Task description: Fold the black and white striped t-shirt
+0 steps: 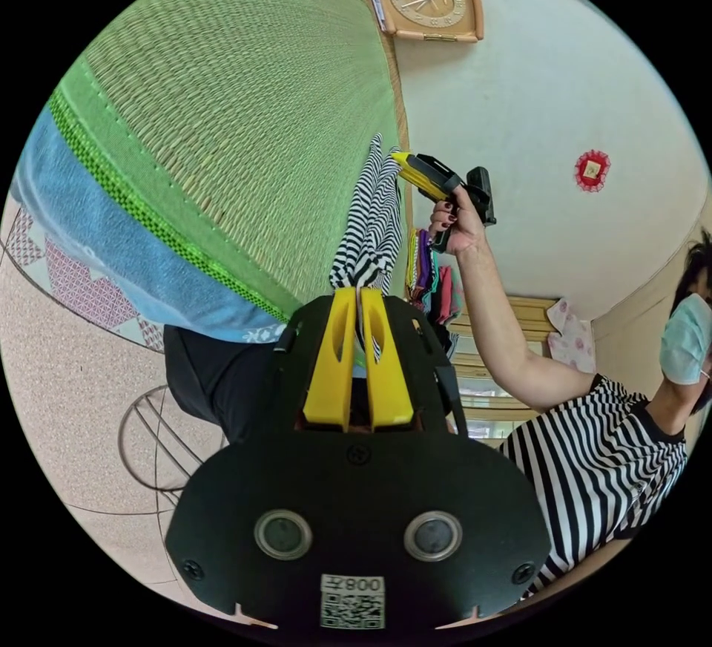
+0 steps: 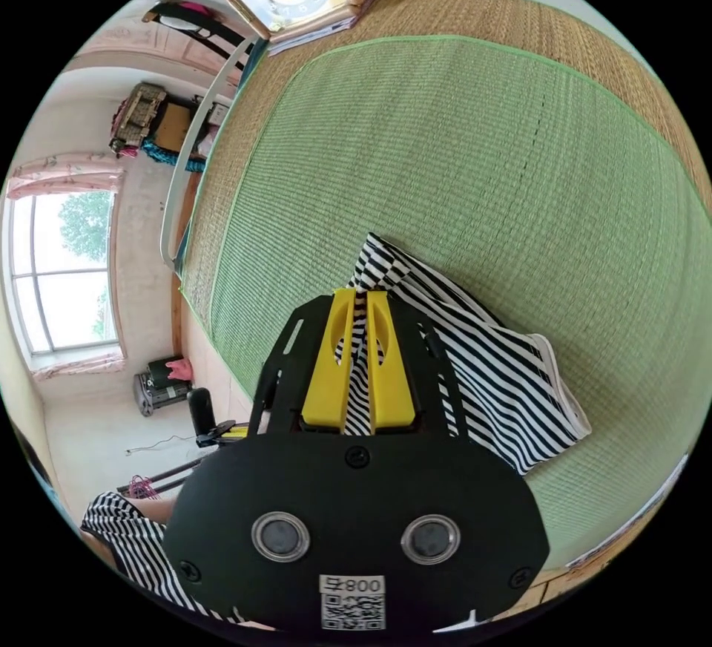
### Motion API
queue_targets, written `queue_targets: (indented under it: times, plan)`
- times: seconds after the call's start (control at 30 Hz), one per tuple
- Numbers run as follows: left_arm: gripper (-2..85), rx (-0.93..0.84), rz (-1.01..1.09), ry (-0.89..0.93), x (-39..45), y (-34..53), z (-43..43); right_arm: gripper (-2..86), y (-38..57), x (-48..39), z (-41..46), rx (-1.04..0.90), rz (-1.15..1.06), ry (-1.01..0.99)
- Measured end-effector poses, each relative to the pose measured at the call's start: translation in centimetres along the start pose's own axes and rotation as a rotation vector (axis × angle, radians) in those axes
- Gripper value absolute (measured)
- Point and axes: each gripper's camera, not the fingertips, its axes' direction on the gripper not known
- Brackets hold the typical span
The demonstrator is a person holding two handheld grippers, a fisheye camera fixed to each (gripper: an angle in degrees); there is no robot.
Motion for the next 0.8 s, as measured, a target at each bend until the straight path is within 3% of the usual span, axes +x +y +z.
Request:
queue_targets:
  times: [0.53,0.8]
  plan:
    - [0.2,0.003,0.161,-0.108,3.5,-1.4,-2.4,1.4,4.0,0.0,2.6,-0.008,-0.216,0.103]
    - [0.1,-0.036,0.146,-0.219,3.0,-2.3,-0.5,0.1,3.1,3.9,5.5,-0.072,-0.147,0.069]
